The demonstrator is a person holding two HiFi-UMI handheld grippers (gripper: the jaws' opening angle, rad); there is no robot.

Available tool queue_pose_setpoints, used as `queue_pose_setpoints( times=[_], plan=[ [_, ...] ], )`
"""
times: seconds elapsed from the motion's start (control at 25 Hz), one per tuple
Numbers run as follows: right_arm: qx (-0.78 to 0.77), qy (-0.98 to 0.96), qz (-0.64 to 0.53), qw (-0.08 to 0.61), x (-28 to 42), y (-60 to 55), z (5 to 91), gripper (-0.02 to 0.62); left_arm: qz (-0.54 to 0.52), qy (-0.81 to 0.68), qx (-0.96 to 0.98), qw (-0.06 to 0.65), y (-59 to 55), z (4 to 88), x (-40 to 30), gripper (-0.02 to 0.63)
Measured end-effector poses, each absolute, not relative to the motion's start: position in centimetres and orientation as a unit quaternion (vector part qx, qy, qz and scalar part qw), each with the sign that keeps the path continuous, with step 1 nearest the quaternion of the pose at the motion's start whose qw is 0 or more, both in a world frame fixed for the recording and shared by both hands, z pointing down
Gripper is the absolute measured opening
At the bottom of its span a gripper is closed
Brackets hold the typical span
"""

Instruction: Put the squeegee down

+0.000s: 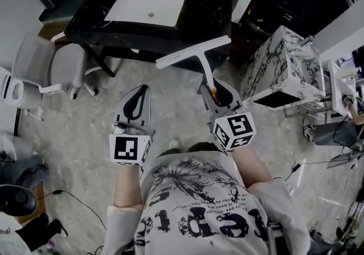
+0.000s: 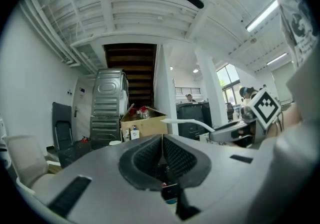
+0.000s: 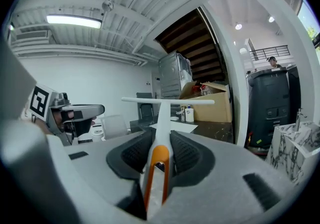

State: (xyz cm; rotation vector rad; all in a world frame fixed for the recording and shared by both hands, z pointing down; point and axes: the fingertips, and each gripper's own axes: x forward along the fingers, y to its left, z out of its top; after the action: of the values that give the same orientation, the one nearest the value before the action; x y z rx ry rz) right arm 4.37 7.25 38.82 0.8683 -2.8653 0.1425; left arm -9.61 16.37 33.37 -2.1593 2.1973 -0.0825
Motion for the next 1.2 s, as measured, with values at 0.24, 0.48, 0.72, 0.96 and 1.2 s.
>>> queue_pose_setpoints(
  times=[0.24,0.48,0.72,0.96,1.2],
  plan=[
    [0.290,-0.951,0.057,0.089,0.0,3.7,40.1,0.107,-0.029,0.700,-0.713,0.016,12.9,35.3,-13.3,0.011],
    [0.288,-0.951,0.060,0.091,-3.8,-2.3,41.1,0.107,-0.037,0.698,-0.715,0.007,7.1,36.5,-16.7,0.011],
    [0.302,-0.947,0.055,0.091,-6.6,-10.6,41.4,0.107,-0.039,0.693,-0.720,-0.001,-1.6,36.5,-19.8,0.011],
    [0.322,-0.941,0.061,0.089,-8.7,-20.0,41.2,0.107,-0.047,0.670,-0.740,0.021,-11.5,36.3,-22.1,0.011],
    [0.349,-0.931,0.066,0.086,-9.6,-27.6,41.2,0.107,-0.041,0.659,-0.750,0.042,-19.4,36.3,-24.4,0.011]
  ],
)
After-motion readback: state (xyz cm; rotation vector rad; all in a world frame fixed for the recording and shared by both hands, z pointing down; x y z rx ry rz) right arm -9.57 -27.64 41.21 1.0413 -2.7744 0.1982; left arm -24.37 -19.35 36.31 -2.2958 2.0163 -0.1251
